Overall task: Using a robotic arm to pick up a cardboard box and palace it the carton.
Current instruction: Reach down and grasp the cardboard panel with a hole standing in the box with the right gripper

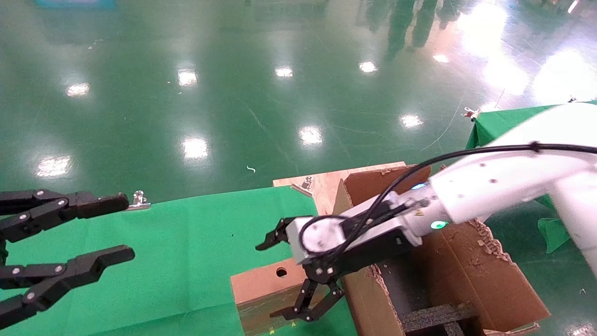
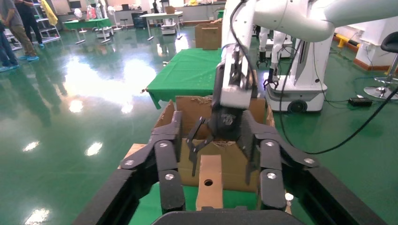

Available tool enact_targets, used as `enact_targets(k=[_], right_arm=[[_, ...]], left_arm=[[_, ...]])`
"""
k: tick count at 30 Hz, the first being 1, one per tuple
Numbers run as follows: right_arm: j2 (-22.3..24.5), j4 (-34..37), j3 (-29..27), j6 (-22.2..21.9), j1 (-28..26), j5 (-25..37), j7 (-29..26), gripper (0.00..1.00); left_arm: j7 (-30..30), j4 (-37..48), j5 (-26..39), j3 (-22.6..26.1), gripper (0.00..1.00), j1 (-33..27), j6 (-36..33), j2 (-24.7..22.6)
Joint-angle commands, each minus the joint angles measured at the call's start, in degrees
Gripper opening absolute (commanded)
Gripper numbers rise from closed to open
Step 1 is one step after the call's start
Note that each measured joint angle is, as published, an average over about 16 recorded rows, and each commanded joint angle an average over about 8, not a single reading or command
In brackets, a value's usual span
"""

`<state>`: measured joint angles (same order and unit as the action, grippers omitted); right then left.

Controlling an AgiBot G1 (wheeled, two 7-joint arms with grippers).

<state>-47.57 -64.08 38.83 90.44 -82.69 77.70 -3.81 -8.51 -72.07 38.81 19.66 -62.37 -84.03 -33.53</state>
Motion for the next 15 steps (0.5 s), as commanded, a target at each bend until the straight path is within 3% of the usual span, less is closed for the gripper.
enact_targets(k=[1,8,15], right_arm=[[-1.4,1.0,2.6,0.1,-1.9,2.4,0.6,1.0],[-5.2,4.3,9.3,-0.3,-7.5,9.0,3.9,1.0],[-7.0,6.8,13.8,-0.1,-10.4,11.4,6.9,1.0]], left_arm=[[0.0,0.0,0.0,0.0,0.0,0.0,0.0,0.0],[0.0,0.0,0.0,0.0,0.0,0.0,0.0,0.0],[0.0,0.0,0.0,0.0,0.0,0.0,0.0,0.0]])
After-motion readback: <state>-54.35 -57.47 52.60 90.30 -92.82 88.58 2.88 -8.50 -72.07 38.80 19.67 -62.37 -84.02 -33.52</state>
